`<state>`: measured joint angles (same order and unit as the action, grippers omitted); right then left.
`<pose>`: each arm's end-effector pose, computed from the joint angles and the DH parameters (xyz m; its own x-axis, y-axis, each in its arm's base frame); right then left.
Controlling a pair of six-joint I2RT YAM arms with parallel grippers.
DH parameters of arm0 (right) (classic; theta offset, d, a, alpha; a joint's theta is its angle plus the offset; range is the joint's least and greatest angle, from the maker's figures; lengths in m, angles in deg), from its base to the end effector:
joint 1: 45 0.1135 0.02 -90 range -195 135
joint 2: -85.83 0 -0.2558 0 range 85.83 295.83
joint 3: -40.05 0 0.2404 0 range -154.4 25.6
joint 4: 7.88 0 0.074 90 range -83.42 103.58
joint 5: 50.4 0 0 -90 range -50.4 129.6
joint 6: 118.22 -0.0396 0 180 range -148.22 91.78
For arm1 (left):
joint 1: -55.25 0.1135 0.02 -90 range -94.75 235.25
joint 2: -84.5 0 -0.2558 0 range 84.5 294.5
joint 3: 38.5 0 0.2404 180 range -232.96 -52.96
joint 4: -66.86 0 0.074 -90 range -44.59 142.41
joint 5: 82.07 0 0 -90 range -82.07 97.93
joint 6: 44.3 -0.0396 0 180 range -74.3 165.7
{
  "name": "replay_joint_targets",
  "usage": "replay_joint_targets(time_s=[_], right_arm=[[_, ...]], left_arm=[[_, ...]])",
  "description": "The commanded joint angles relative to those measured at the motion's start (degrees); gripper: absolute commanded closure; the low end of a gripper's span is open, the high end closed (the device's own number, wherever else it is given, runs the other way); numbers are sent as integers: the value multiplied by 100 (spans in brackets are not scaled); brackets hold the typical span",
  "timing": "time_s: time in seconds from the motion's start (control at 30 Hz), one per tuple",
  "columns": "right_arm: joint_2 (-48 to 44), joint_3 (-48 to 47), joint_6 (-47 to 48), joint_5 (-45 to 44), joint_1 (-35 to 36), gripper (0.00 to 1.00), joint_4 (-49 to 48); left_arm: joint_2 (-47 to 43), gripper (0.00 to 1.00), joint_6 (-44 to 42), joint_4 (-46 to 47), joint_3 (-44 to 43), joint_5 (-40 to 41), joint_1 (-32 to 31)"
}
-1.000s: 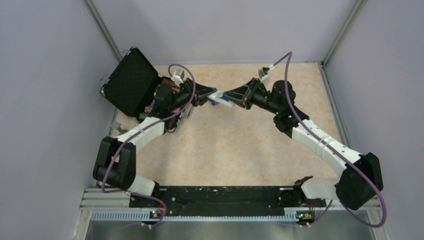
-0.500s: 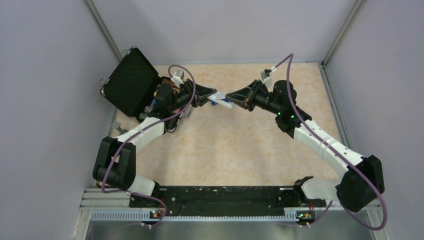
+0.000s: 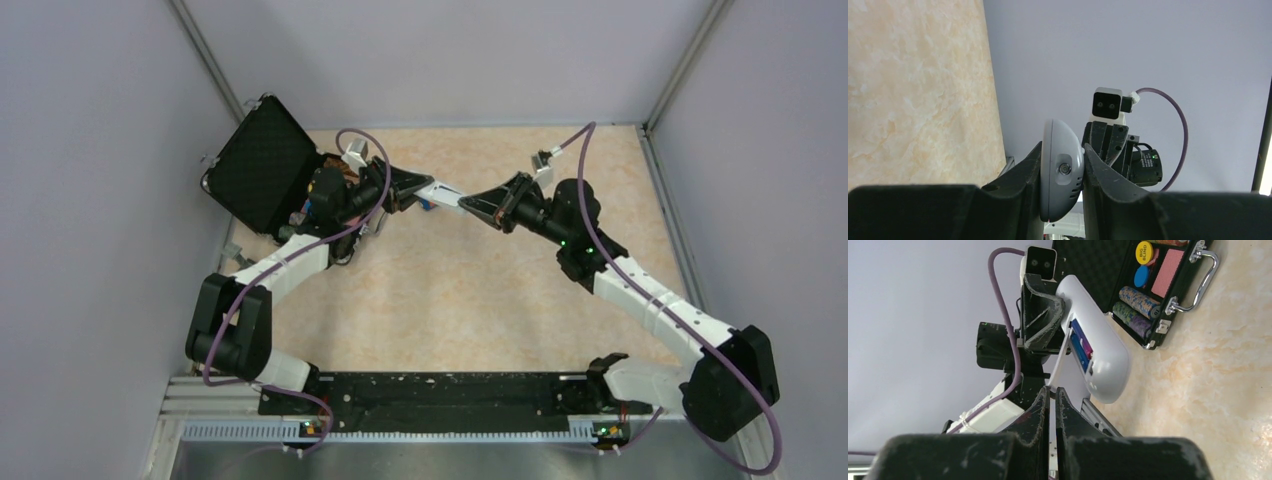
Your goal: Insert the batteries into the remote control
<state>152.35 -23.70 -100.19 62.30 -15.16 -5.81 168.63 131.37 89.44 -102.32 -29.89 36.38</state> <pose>0.2252 0.1468 0.3272 -0.7763 0.5660 -0.2774 -0.1757 0.2284 0.9576 0.2992 -0.1279 0.2887 -0.8300 -0.5487 -0.0997 0.1004 0.0287 -0.9945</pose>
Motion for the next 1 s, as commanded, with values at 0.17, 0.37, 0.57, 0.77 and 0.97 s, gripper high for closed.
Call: replay_joint_targets(time_s=[0.17, 0.37, 0.57, 0.77, 0.97], right_arm=[[-188, 752, 71, -616, -18, 100, -1695], [-177, 839, 62, -692, -18, 100, -1959], [56, 616, 62, -349, -14, 100, -1754], [166, 509, 46, -202, -9, 100, -1425], [247, 339, 182, -262, -10, 100, -1111]], left_arm=[[-218, 100, 249, 743, -101, 30, -19], [-205, 100, 236, 746, -74, 39, -22], [-133, 100, 197, 742, -120, 13, -17], [-108, 100, 132, 742, -166, -2, -19], [-116, 100, 51, 686, -193, -55, -16]])
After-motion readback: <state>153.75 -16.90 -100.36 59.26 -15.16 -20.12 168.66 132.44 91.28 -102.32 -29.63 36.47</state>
